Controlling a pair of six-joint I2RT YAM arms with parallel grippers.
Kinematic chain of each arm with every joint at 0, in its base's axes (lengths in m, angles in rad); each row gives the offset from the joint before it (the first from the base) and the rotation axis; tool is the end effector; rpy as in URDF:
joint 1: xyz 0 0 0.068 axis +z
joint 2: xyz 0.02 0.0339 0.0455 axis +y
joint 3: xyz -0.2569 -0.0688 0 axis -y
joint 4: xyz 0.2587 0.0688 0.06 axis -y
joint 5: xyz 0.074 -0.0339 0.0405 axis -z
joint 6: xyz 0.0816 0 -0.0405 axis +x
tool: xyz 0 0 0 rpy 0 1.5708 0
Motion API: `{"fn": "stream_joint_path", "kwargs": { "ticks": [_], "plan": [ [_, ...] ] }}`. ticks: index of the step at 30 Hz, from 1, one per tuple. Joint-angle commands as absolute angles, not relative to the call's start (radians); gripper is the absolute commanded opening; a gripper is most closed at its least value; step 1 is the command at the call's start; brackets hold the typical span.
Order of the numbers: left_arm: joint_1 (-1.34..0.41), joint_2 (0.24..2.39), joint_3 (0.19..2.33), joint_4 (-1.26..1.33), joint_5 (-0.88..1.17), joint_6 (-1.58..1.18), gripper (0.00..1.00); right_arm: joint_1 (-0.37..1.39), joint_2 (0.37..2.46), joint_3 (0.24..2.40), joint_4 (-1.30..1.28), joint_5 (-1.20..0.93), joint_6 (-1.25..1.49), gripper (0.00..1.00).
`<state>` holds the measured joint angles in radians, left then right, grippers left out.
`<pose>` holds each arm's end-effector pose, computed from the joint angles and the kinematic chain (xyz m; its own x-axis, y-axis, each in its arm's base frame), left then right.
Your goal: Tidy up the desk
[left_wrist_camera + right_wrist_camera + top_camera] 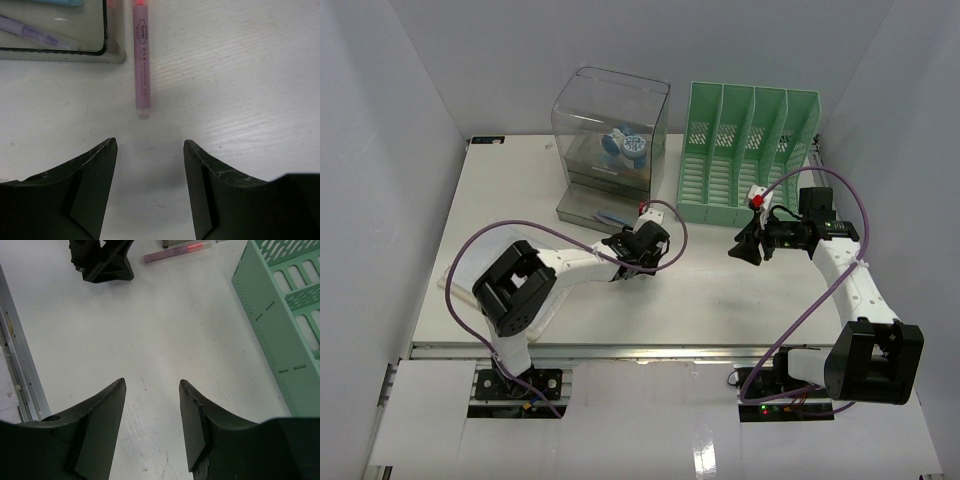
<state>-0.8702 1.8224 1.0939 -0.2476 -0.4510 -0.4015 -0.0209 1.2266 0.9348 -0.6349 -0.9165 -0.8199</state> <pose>0.2848 -0.2825 0.1127 -0.6989 0.2832 -0.6568 0.2797 0.9534 0.1134 0.2739 0.0590 0.2395 -0.2065 -0.4407 -0.8736 -0.9008 0.4342 -0.0061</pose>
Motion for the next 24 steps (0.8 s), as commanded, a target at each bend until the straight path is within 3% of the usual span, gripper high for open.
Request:
{"fn": "stream_joint_path", "kwargs": {
  "ticks": [1,16,24],
  "plan": [
    [-0.838,1.855,1.144,-0.221,-0.437,-0.353,0.65,-0.031,1.221,0.94,-0.652,-0.942,-0.834,0.54],
    [-0.795,1.956,1.243,-0.213,-0.32,-0.308,0.38,-0.034,1.224,0.94,-0.656,-0.942,-0.841,0.54],
    [-0.795,1.933,1.195,-0.183,-0.206,-0.318,0.09,-0.034,1.227,0.944,-0.658,-0.946,-0.839,0.54]
  ]
}}
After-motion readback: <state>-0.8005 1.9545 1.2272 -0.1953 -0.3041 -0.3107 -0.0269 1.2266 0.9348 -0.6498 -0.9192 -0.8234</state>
